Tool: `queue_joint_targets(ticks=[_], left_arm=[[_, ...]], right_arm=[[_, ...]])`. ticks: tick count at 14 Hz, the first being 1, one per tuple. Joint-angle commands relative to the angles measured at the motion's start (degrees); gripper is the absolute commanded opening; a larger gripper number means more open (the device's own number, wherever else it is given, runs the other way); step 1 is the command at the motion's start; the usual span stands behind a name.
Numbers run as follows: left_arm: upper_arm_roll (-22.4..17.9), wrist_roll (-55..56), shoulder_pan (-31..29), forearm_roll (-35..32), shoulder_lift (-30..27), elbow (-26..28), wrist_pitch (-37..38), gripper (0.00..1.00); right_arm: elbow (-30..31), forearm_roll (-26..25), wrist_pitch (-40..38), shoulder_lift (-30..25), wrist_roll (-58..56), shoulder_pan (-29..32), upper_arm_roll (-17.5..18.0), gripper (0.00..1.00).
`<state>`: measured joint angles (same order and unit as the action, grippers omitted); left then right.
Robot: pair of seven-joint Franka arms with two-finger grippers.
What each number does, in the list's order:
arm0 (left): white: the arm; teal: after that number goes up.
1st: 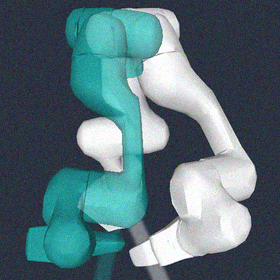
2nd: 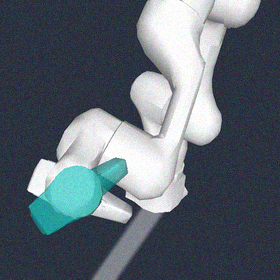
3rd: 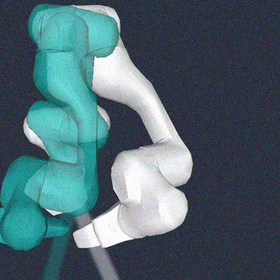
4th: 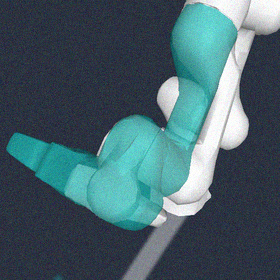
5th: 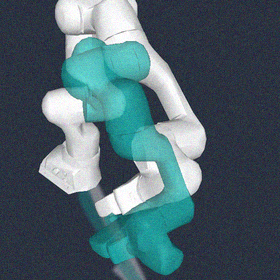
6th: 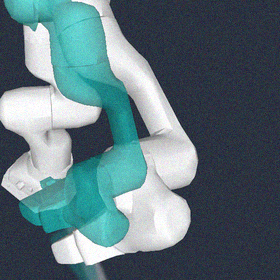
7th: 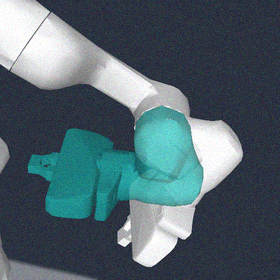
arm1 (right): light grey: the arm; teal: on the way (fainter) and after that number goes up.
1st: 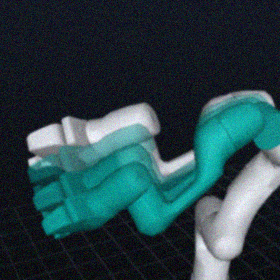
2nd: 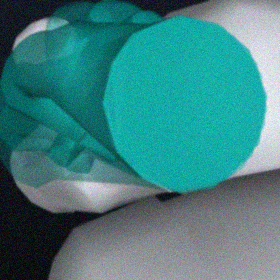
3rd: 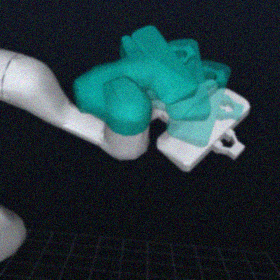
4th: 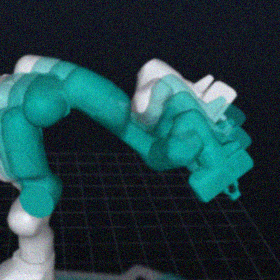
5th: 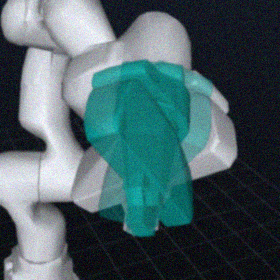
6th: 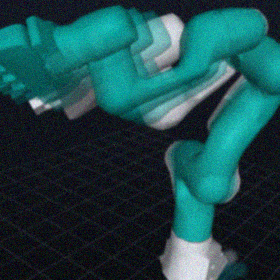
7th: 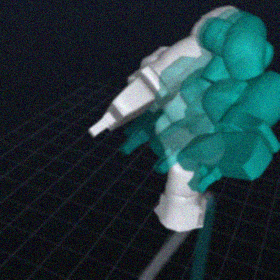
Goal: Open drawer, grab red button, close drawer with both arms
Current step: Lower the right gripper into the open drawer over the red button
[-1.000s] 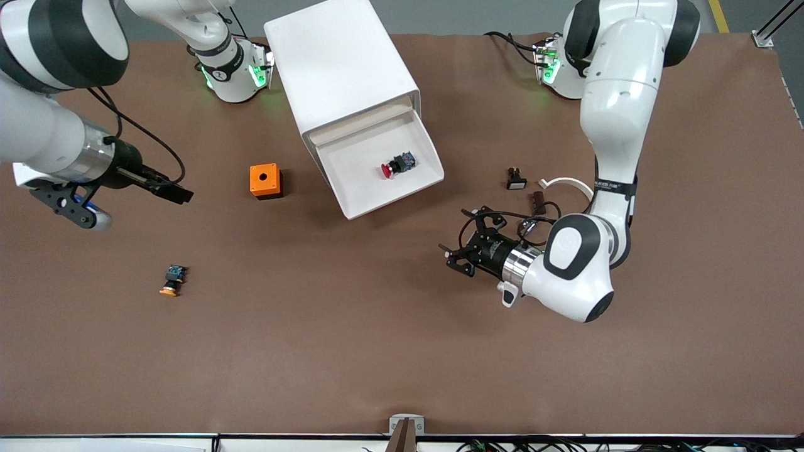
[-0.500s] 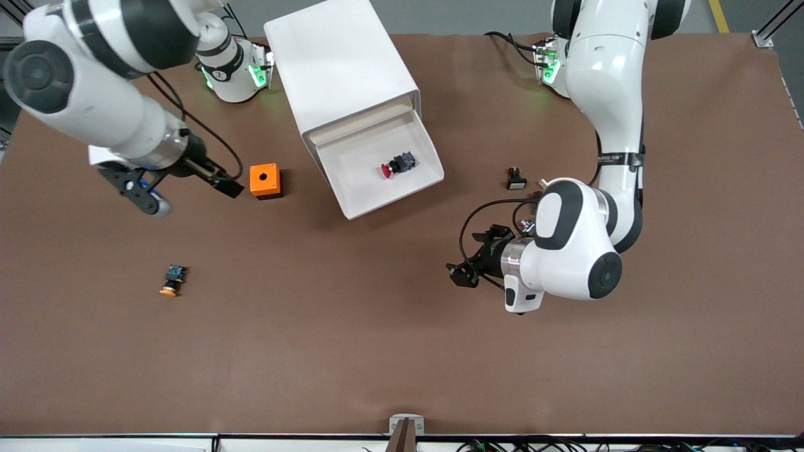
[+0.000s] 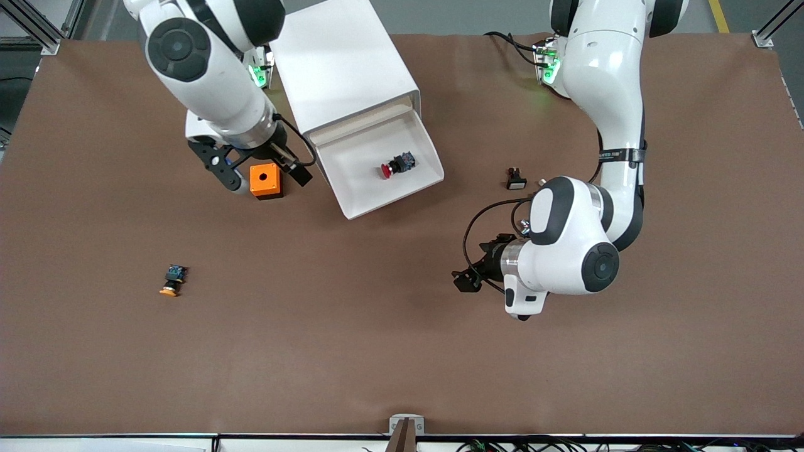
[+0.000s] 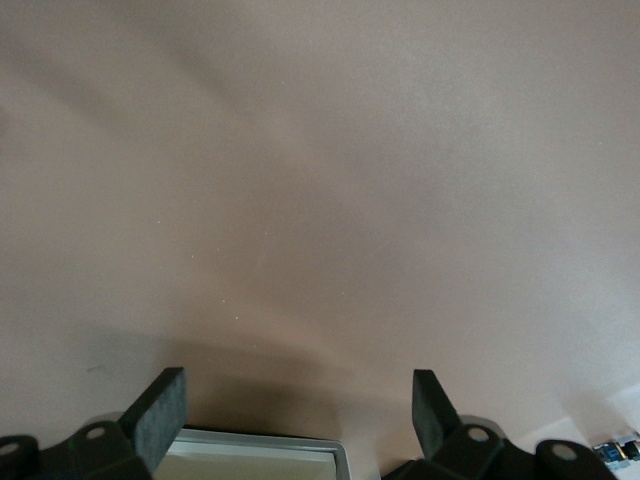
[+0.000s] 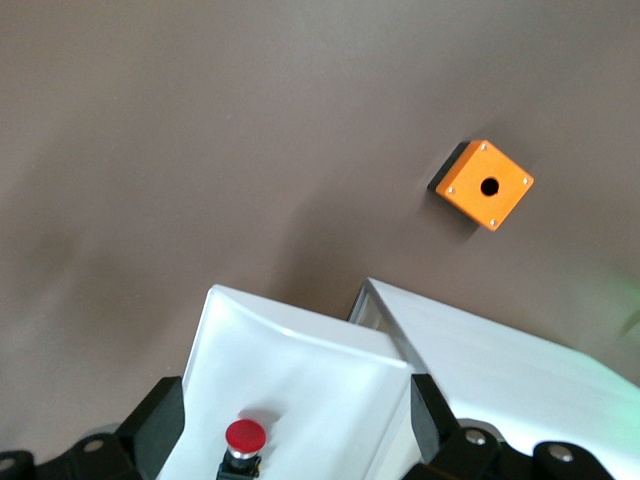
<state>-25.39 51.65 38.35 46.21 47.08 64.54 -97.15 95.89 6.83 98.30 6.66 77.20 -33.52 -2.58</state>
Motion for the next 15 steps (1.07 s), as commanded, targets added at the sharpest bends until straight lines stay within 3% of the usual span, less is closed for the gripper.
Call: queue_joint_targets(ticks=[1,15], left_arm=[[-0.98,-1.11,0.94,-1.56,-0.94,1.20,-0.58,0.99],[-0.80,-1.20,2.52,-4.72,-0.76,1.55,-3.40,0.99]], right_arm=[[1.75,0.11,2.68,0.11,5.04,-3.21,-0.67,1.00],[3.16,-2.96,13.05,9.42,25.09,-17.01,-0.76,1.00]])
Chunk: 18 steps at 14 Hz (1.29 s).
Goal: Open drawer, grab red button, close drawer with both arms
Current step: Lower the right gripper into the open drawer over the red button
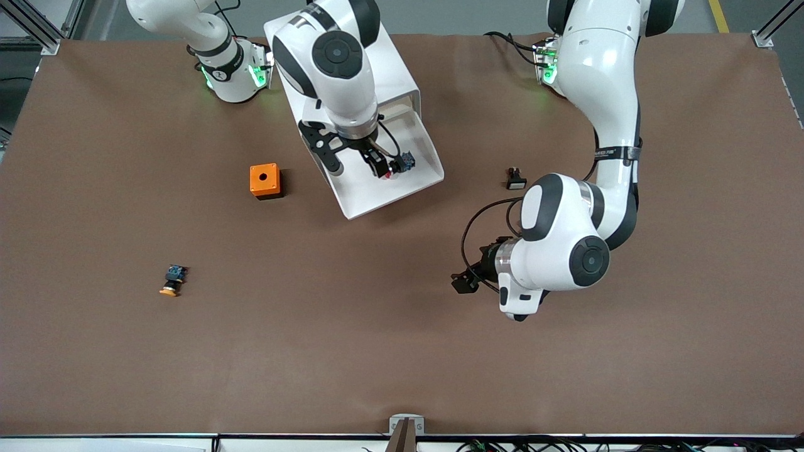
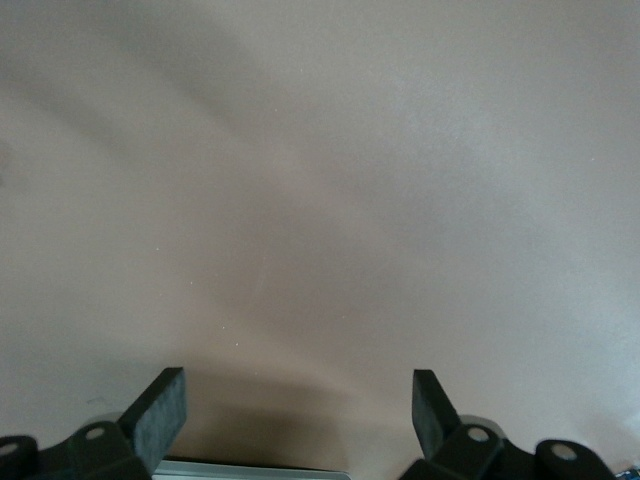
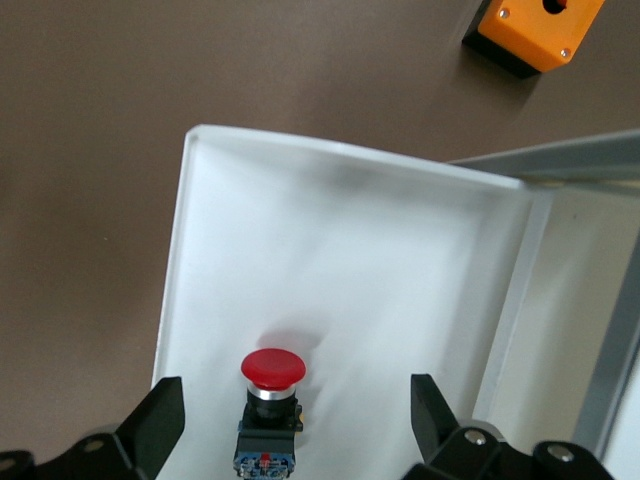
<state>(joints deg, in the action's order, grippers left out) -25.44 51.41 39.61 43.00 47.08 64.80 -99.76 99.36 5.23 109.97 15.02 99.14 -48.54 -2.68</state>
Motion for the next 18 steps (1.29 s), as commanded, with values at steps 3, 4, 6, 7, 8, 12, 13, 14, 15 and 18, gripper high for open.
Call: queue_joint_targets(ticks=[3,4,6,7,8,12,13,14,15,18], left_arm=[[-0.75,-1.14,1.26,-1.52,-0.68,1.30,-0.79,0.99],[-0.75,-1.14,1.26,-1.52,-0.59,1.30,-0.79,0.99],[-0.75,-1.14,1.26,-1.61,-0.68,1.47,-0.79,0.99],[-0.75,-1.14,1.26,-1.61,-0.68,1.47,-0.79,0.99],[-0.75,-1.14,1.26,-1.52,-0.68,1.47,-0.79,0.99],[-0.75,-1.14,1.17,-2.13,-0.68,1.47,-0.79,0.99],[-0.75,-1.14,1.17,-2.40,-0.59,1.47,-0.79,0.99],[-0.75,-1.14,1.17,-2.40,-0.68,1.47,-0.79,0.99],[-0.75,-1.14,1.17,-2.40,-0.68,1.47,-0.79,0.99],[-0.75,-1.23,1.17,-2.49,-0.59,1.65,-0.88,0.99]], right_arm=[[-0.75,-3.20,4.11,3.70,7.03,-4.10,-0.66,1.00],[-0.75,-3.30,4.98,4.49,7.90,-4.81,-0.66,1.00],[-0.84,-3.38,6.22,5.46,9.40,-5.43,-0.66,1.00],[-1.19,-3.38,6.31,5.98,9.49,-5.78,-0.66,1.00],[-1.71,-3.38,6.31,6.60,10.02,-5.87,-0.66,1.00],[-2.24,-4.17,7.45,8.01,11.78,-6.74,-0.66,1.00],[-2.42,-4.18,7.54,8.27,11.87,-6.83,-0.66,1.00],[-2.86,-4.09,7.54,8.80,11.96,-6.92,-0.66,1.00],[-3.21,-4.09,7.54,9.06,12.74,-6.92,-0.66,1.00],[-4.18,-4.18,7.54,10.21,13.27,-7.27,-0.66,1.00]])
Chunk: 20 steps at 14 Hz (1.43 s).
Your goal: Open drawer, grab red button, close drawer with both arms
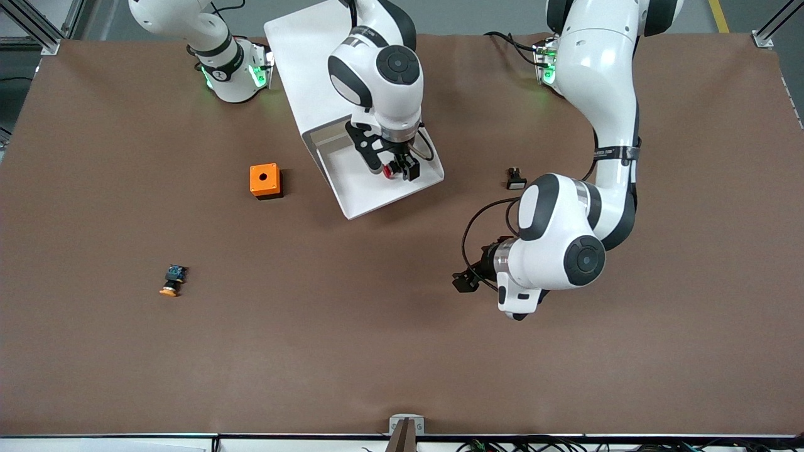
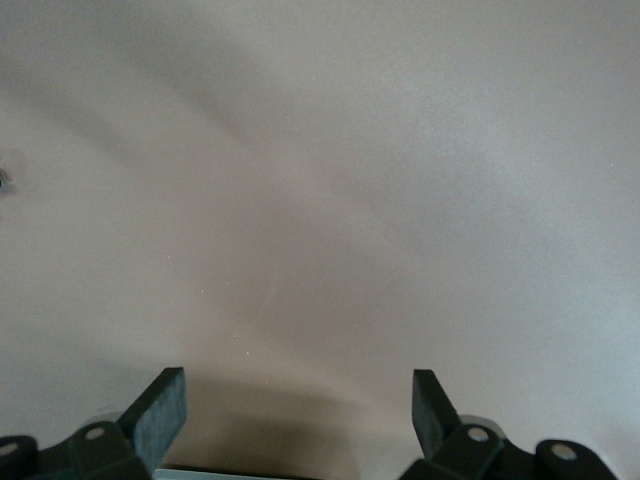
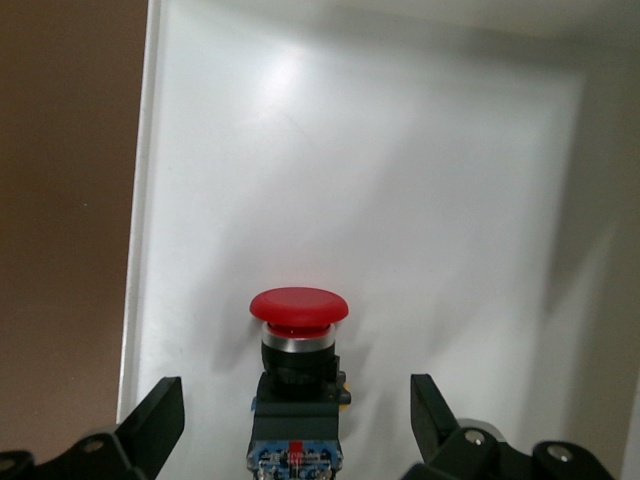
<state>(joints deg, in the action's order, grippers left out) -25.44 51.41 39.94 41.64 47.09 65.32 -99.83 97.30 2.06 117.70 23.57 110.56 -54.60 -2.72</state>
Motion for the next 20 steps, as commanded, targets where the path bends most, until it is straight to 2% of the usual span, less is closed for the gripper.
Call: queue_joint_targets(ticks=[1,17,20], left_arm=[[-0.76,-1.14,0.84,-1.13,-0.68,1.12,-0.72,0.99],[-0.76,-0.87,0.93,-1.83,-0.42,1.21,-0.80,0.99],[-0.76,-0.87,1.28,-1.83,-0.68,1.21,-0.80,0.99]], right_arm=[[-2.20,-1.01,-0.19,1.91,2.03,-1.21,-0.62,0.99],[-3.88,-0.22,-0.19,3.50,2.03,-1.30,-0.53,0.90],[-3.96,-0.13,-0.19,3.58,2.03,-1.30,-0.53,0.85]])
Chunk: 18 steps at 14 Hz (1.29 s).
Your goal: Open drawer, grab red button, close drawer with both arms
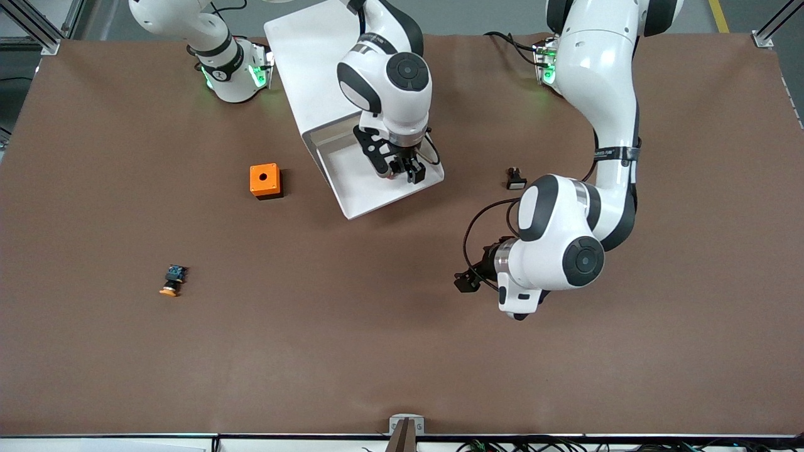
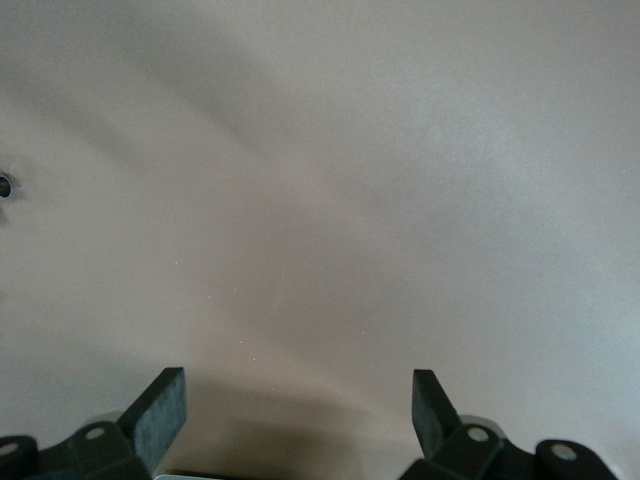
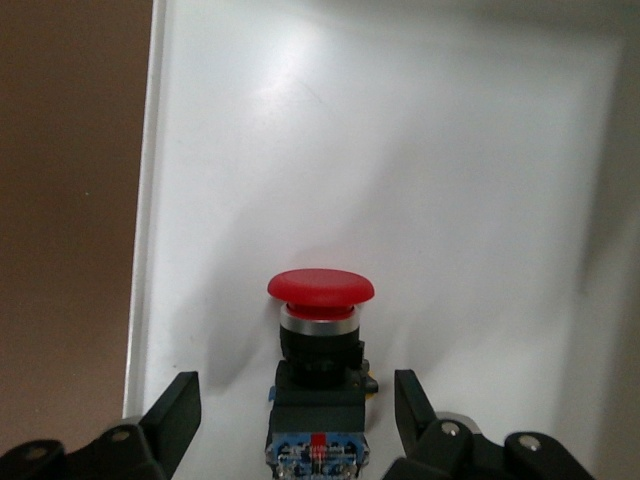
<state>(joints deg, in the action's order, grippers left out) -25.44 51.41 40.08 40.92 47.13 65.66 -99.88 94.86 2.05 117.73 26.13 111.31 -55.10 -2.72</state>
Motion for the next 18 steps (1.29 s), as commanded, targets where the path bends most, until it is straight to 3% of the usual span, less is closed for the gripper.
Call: queue_joint_targets(ticks=[1,6,11,15,16,18], left_arm=[[-0.84,-0.87,1.14,-1.02,-0.81,0.87,-0.76,0.99],[-0.93,-0.96,1.23,-1.10,-0.90,0.78,-0.76,0.99],[-0.93,-0.69,1.31,-1.63,-1.69,0.78,-0.84,0.99],[-0.84,-0.08,2.54,-7.51,-2.22,0.78,-1.81,0.99],[-0.93,-0.34,2.72,-8.39,-2.48,0.78,-1.81,0.99],[-0.58,-0.34,3.24,-13.65,-3.53,0.96,-1.72,0.99]], right_arm=[[-1.52,-0.12,-0.22,1.03,1.27,-0.80,-0.53,0.84],[-2.31,-0.03,-0.40,1.64,1.10,-0.71,-0.53,0.79],[-2.40,0.14,-0.40,1.64,0.75,-0.45,-0.53,0.66],[-2.40,0.14,-0.49,1.64,0.40,-0.18,-0.53,0.55],[-2.40,0.14,-0.49,1.64,0.31,-0.18,-0.53,0.49],[-2.40,0.14,-0.40,1.64,0.13,-0.18,-0.53,0.27]])
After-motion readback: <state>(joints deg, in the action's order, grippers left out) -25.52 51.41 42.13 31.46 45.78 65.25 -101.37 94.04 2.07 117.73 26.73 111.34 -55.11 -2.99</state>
